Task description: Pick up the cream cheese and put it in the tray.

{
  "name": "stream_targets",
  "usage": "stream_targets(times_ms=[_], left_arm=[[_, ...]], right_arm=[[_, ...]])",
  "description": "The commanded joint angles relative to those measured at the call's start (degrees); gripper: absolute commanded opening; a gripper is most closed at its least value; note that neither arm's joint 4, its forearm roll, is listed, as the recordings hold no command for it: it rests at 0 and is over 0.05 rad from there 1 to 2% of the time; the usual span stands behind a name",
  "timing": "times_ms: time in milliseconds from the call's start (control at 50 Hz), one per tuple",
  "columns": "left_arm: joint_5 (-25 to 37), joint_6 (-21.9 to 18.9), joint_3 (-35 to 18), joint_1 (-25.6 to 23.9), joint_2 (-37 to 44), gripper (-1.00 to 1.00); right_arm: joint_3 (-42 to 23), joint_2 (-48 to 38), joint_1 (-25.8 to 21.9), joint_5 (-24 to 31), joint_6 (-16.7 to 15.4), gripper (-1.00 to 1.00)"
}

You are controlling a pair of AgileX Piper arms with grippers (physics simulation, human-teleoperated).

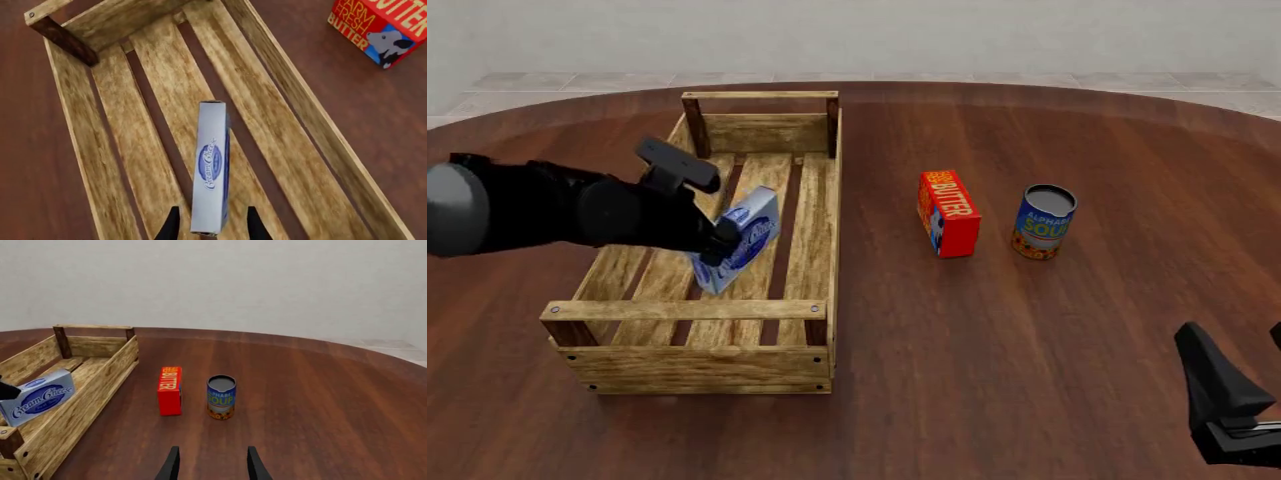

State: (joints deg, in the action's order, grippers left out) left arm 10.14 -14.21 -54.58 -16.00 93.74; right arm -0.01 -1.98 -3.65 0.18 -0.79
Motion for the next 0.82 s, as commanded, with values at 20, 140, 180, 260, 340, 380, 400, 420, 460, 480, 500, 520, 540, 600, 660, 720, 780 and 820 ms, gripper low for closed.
stream_targets(times_ms=[20, 140, 180, 260, 340, 380, 400, 420, 460, 480, 500, 520, 540, 600, 660, 720, 780, 820], left_arm=[[1.7, -2.6, 1.3, 0.0, -5.2, 1.0], [2.5, -2.9, 2.1, -0.6, -8.2, 1.0], [3.0, -2.7, 2.3, -1.3, -9.6, 1.0], [3.5, -3.6, 2.9, -1.7, -11.8, 1.0], [3.5, -2.7, 4.3, -2.7, -14.6, 1.0], [2.8, -2.2, 5.3, -2.5, -16.0, 1.0], [2.4, -2.1, 6.0, -2.6, -16.8, 1.0], [2.0, -1.8, 6.8, -2.8, -17.6, 1.0], [1.5, -1.3, 7.3, -2.7, -18.5, 1.0], [0.9, -1.0, 7.9, -2.3, -19.4, 1.0], [0.5, -0.7, 8.5, -2.2, -20.4, 1.0], [0.2, -0.3, 9.0, -2.0, -21.4, 1.0], [-0.2, -0.2, 9.3, -1.5, -22.5, 1.0], [-0.7, 1.2, 10.9, -1.0, -26.2, 1.0], [-2.0, 2.6, 12.5, -0.2, -28.9, 1.0], [-3.8, 3.9, 15.4, 0.2, -32.7, 1.0], [-5.8, 2.3, 19.4, 1.4, -36.5, 1.0], [-6.2, 1.2, 20.8, 1.6, -37.7, 1.0]], right_arm=[[0.0, 0.0, -0.1, 0.1, -0.2, 1.0], [0.0, 0.1, 0.0, 0.2, -0.2, 1.0], [0.0, 0.0, 0.0, 0.2, -0.3, 1.0], [0.0, -0.4, -0.1, -0.3, -0.3, 1.0], [0.0, -0.4, 0.0, -0.4, -0.3, 1.0], [0.0, -0.5, -0.1, -0.5, -0.2, 1.0], [0.0, -0.6, -0.1, -0.5, -0.2, 1.0], [0.0, -0.1, -0.1, -0.1, -0.2, 1.0], [0.0, 0.1, 0.0, 0.0, -0.2, 1.0], [0.0, 0.3, -0.1, 0.2, -0.2, 1.0], [0.0, 0.4, -0.1, 0.3, -0.2, 1.0], [0.0, 0.4, -0.1, 0.3, -0.2, 1.0], [0.0, 0.2, -0.1, 0.1, -0.2, 1.0], [0.0, 0.0, 0.0, -0.1, -0.2, 1.0], [0.0, 0.4, -0.1, 0.3, -0.2, 1.0], [0.0, 0.6, -0.1, 0.4, -0.2, 1.0], [0.0, 0.8, -0.1, 0.5, -0.2, 1.0], [0.0, 0.9, 0.0, 0.6, -0.2, 1.0]])
